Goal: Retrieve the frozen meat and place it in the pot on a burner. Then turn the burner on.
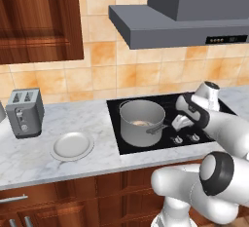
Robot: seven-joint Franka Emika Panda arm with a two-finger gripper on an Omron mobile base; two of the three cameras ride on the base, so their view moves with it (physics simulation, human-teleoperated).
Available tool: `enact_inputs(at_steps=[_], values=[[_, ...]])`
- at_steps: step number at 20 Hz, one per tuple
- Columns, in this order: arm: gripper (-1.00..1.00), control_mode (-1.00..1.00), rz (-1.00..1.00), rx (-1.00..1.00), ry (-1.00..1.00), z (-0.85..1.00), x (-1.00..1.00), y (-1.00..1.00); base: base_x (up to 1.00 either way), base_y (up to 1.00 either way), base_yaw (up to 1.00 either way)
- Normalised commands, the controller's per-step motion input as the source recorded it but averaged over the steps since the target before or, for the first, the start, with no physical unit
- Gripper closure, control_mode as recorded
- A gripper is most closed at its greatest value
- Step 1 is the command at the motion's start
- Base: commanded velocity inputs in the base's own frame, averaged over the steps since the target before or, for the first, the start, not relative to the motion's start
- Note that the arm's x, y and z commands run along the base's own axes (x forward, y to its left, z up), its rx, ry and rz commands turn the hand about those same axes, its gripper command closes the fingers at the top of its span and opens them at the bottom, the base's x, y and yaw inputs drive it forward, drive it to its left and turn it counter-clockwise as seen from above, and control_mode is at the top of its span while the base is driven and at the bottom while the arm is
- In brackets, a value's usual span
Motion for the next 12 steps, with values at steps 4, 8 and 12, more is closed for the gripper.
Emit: enact_inputs(at_steps=[4, 8, 12], values=[[-1.00, -1.00, -0.05, 0.00, 0.00, -0.28, 0.00, 0.00, 0.00, 0.00, 0.00], [-1.00, -1.00, -0.05, 0.00, 0.00, -0.28, 0.00, 0.00, 0.00, 0.00, 0.00], [-1.00, -1.00, -0.04, 0.00, 0.00, -0.12, 0.00, -0.04, 0.00, 0.00, 0.00]])
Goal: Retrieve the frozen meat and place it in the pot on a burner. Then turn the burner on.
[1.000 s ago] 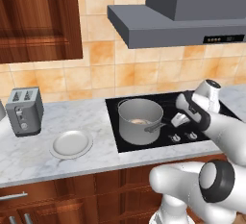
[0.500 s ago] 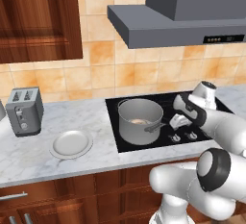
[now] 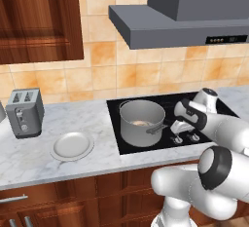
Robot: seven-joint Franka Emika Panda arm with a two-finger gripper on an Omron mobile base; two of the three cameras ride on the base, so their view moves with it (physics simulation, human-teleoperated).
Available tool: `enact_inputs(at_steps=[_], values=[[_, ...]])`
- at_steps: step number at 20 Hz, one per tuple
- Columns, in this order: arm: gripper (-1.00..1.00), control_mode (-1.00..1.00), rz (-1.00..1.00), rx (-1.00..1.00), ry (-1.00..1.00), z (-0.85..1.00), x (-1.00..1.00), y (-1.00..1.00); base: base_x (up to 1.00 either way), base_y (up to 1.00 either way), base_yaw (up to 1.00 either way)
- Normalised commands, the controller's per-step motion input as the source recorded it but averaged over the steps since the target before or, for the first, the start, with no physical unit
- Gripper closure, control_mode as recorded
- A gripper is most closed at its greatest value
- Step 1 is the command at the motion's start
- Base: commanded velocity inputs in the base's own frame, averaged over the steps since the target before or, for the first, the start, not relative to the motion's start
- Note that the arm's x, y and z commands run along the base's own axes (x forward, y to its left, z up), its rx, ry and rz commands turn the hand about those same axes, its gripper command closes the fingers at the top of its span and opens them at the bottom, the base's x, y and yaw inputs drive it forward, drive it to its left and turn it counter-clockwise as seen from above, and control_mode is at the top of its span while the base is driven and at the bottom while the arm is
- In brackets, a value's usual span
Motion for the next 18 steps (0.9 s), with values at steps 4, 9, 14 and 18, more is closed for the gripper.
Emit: enact_inputs(at_steps=[4, 9, 14, 18], values=[[-1.00, -1.00, -0.04, 0.00, 0.00, -0.06, 0.00, -0.11, 0.00, 0.00, 0.00], [-1.00, -1.00, -0.04, 0.00, 0.00, -0.14, 0.00, -0.12, 0.00, 0.00, 0.00], [-1.00, -1.00, -0.03, 0.00, 0.00, -0.19, 0.00, -0.02, 0.00, 0.00, 0.00], [-1.00, -1.00, -0.02, 0.00, 0.00, -0.23, 0.00, 0.00, 0.00, 0.00, 0.00]])
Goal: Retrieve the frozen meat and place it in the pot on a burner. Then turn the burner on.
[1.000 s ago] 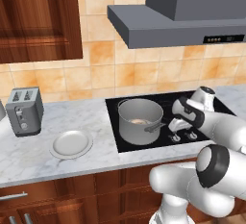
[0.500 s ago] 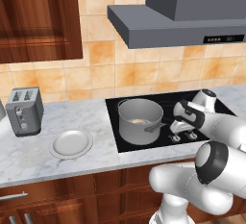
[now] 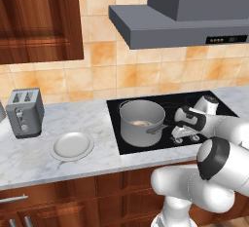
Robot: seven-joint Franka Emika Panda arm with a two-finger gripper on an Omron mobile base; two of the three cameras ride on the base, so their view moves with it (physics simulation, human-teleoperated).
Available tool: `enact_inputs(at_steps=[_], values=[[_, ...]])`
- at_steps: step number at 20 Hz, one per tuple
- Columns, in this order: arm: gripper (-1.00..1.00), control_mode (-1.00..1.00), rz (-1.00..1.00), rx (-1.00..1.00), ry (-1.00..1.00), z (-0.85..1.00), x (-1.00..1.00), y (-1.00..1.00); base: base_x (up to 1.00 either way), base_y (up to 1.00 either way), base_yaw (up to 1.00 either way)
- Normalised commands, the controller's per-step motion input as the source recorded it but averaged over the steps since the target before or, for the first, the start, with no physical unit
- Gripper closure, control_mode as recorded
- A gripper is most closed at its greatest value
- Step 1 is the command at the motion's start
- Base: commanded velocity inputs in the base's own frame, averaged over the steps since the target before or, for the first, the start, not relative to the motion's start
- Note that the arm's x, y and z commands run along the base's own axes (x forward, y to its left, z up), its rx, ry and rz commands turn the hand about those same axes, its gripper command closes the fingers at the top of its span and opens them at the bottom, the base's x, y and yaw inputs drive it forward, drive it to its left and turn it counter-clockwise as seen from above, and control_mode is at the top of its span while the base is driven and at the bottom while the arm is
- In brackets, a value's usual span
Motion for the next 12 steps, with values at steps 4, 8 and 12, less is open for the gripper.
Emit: enact_inputs(at_steps=[4, 8, 12], values=[[-1.00, -1.00, -0.02, 0.00, 0.00, -0.15, 0.00, 0.00, 0.00, 0.00, 0.00], [-1.00, -1.00, -0.02, 0.00, 0.00, -0.08, 0.00, 0.00, 0.00, 0.00, 0.00], [-1.00, -1.00, -0.03, 0.00, 0.00, -0.03, 0.01, 0.00, 0.00, 0.00, 0.00]])
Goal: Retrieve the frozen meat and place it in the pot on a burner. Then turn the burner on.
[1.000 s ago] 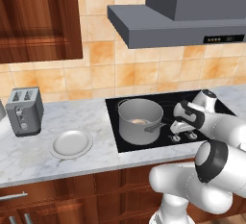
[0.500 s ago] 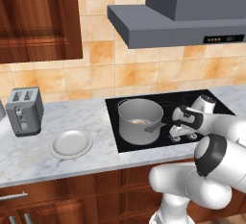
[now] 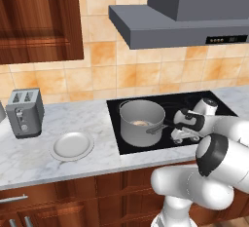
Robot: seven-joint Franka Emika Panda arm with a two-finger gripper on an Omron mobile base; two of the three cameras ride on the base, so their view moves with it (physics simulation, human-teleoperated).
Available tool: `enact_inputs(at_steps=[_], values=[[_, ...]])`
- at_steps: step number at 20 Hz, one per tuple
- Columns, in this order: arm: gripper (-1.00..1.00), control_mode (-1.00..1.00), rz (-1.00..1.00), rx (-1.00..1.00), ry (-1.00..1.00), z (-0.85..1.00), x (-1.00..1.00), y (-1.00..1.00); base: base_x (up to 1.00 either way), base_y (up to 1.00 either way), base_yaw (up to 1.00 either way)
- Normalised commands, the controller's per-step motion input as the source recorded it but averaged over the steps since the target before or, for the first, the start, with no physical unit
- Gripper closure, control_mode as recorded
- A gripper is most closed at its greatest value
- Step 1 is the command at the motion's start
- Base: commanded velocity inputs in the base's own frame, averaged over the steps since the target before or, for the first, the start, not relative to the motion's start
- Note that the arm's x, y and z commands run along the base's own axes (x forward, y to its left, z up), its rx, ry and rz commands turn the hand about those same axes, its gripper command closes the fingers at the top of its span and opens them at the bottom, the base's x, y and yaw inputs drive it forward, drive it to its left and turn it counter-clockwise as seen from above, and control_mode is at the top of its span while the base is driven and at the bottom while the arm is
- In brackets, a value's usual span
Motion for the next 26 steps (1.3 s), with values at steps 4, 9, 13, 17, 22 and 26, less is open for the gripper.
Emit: enact_inputs(at_steps=[4, 9, 13, 17, 22, 26], values=[[-1.00, -1.00, -0.04, 0.00, 0.00, 0.00, 0.09, 0.00, 0.00, 0.00, 0.00], [-1.00, -1.00, -0.04, 0.00, 0.00, -0.07, 0.20, 0.00, 0.00, 0.00, 0.00], [-1.00, -1.00, -0.04, 0.00, 0.01, -0.11, 0.13, 0.00, 0.00, 0.00, 0.00], [-1.00, -1.00, -0.04, 0.00, 0.00, -0.15, 0.11, 0.00, 0.00, 0.00, 0.00], [-1.00, -1.00, -0.04, 0.00, 0.00, -0.15, 0.05, 0.00, 0.00, 0.00, 0.00], [-1.00, -1.00, -0.03, 0.00, 0.00, -0.13, 0.03, 0.00, 0.00, 0.00, 0.00]])
